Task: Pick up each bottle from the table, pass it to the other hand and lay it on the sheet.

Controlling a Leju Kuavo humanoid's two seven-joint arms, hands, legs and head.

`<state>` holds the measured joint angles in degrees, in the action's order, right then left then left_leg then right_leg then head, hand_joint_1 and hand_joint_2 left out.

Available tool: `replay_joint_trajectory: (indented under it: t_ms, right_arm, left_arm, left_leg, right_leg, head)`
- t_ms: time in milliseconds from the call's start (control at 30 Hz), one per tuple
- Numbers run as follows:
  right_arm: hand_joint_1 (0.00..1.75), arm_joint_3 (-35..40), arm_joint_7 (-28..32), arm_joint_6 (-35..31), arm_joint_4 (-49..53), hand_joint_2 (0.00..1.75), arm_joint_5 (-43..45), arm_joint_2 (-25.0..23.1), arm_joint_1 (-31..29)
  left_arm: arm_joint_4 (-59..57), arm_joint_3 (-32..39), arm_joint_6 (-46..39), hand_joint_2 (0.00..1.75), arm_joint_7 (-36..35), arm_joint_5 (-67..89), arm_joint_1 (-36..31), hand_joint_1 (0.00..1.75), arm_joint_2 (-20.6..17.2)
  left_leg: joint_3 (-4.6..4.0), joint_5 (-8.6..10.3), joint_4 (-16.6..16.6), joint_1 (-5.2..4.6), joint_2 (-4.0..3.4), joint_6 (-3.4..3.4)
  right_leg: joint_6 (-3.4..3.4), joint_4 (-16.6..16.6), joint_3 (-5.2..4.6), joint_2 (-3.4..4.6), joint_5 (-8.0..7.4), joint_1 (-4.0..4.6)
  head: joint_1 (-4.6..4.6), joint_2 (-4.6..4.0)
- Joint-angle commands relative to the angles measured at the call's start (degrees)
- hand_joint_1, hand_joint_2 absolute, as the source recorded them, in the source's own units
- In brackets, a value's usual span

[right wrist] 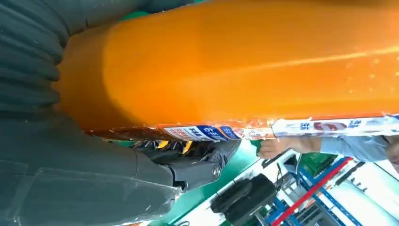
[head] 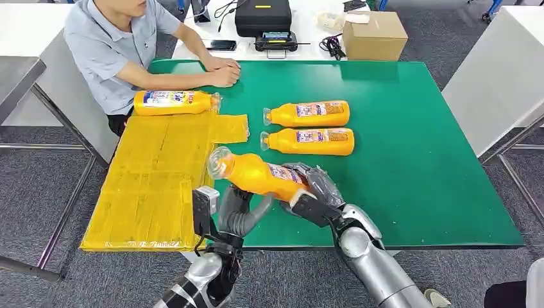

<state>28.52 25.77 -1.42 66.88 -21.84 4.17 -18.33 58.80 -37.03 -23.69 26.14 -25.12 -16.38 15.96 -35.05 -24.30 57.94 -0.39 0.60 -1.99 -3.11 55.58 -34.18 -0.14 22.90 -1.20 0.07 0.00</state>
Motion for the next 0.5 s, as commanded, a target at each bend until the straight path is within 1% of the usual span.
replay_joint_trajectory:
  t_ms: [33, 167, 200, 233, 300, 333, 367, 400, 433, 467, 500]
  right_arm:
    - [1.75, 3.6, -0.8, -0.9, -5.0, 1.75, -0.5, -0.9, -4.2]
    - [1.75, 4.1, -0.9, -1.3, -5.5, 1.75, -0.9, -0.9, -4.0]
    - [1.62, 4.0, -0.9, -1.4, -5.5, 1.75, -0.8, -0.9, -3.8]
    - [0.02, 4.0, -0.9, -1.4, -5.5, 1.75, -0.8, -0.9, -3.8]
    - [0.0, 3.1, -1.4, -2.0, -5.9, 1.75, 0.0, -1.2, -3.0]
    - [0.0, 2.8, -1.6, -2.2, -6.2, 1.75, 0.2, -1.2, -2.8]
    - [0.0, 2.3, -1.8, -2.8, -6.6, 1.75, 0.1, -1.0, -2.4]
    - [0.0, 0.8, -1.7, -4.7, -6.9, 1.75, -0.3, -0.9, -1.1]
    - [0.0, 0.7, -1.4, -5.0, -7.0, 1.75, -0.4, -0.6, -0.8]
    - [0.0, -1.2, -0.8, -6.7, -7.5, 1.75, -0.9, -0.6, 0.6]
    - [0.0, -1.2, -0.4, -6.8, -7.5, 1.75, -1.0, -0.3, 1.0]
  left_arm:
    - [-0.5, 1.9, -1.4, 1.75, 1.4, -1.1, -2.5, 1.75, -0.2]
    - [0.0, 2.0, -1.7, 1.75, 1.9, -1.0, -2.5, 1.75, -0.4]
    - [0.2, 2.1, -1.9, 1.75, 2.1, -0.9, -2.5, 1.75, -0.5]
    - [0.2, 2.1, -1.9, 1.75, 2.1, -0.9, -2.5, 1.75, -0.5]
    - [0.7, 2.1, -3.0, 1.75, 3.0, -0.2, -2.2, 1.75, -0.6]
    - [0.8, 1.9, -4.1, 1.75, 3.5, 0.9, -2.2, 1.75, -0.9]
    - [0.9, 1.4, -5.8, 1.75, 4.0, 2.9, -2.1, 1.75, -1.2]
    - [0.6, 0.6, -10.1, 1.75, 5.1, 7.7, -2.2, 1.75, -1.7]
    - [0.6, 0.8, -9.9, 1.75, 5.1, 7.8, -2.0, 1.75, -1.8]
    - [0.5, 1.1, -14.2, 1.75, 6.0, 14.2, -1.6, 1.75, -2.0]
    - [0.8, 1.4, -14.0, 1.75, 5.9, 14.6, -1.2, 1.75, -2.0]
  left_leg:
    - [0.13, -0.08, 0.0, 0.05, -0.15, 0.1]
    - [0.23, -0.14, 0.0, 0.1, -0.16, 0.15]
    - [0.16, -0.09, 0.0, 0.08, -0.12, 0.12]
    - [0.27, -0.15, 0.0, 0.12, -0.14, 0.16]
    - [0.11, -0.05, 0.0, 0.07, -0.07, 0.09]
    - [0.18, -0.1, 0.0, 0.1, -0.1, 0.13]
    - [0.29, -0.15, 0.0, 0.12, -0.12, 0.17]
    - [0.33, -0.18, 0.1, 0.12, -0.14, 0.19]
    - [0.34, -0.17, 0.0, 0.15, -0.07, 0.19]
    - [0.3, -0.09, 0.0, 0.12, 0.05, 0.15]
    - [0.25, -0.04, -0.1, 0.08, 0.08, 0.11]
  right_leg:
    - [0.11, 0.0, 0.1, 0.12, 0.03, 0.06]
    - [0.18, 0.0, 0.21, 0.12, 0.08, 0.11]
    - [0.14, 0.0, 0.14, 0.08, 0.05, 0.08]
    - [0.18, 0.0, 0.26, 0.09, 0.09, 0.13]
    - [0.1, 0.0, 0.1, 0.04, 0.03, 0.07]
    - [0.15, 0.0, 0.18, 0.06, 0.06, 0.11]
    - [0.19, 0.0, 0.28, 0.08, 0.11, 0.13]
    - [0.23, 0.0, 0.31, 0.09, 0.13, 0.13]
    - [0.22, 0.0, 0.34, 0.02, 0.13, 0.16]
    - [0.18, -0.1, 0.33, -0.09, 0.1, 0.13]
    - [0.13, -0.1, 0.27, -0.11, 0.06, 0.09]
  head:
    - [0.0, 0.0]
    - [0.0, 0.0]
    - [0.0, 0.0]
    - [0.0, 0.0]
    - [0.02, 0.0]
    - [0.0, 0.0]
    - [0.0, 0.0]
    - [-0.02, 0.0]
    - [0.0, 0.0]
    - [0.0, 0.0]
    - [0.0, 0.0]
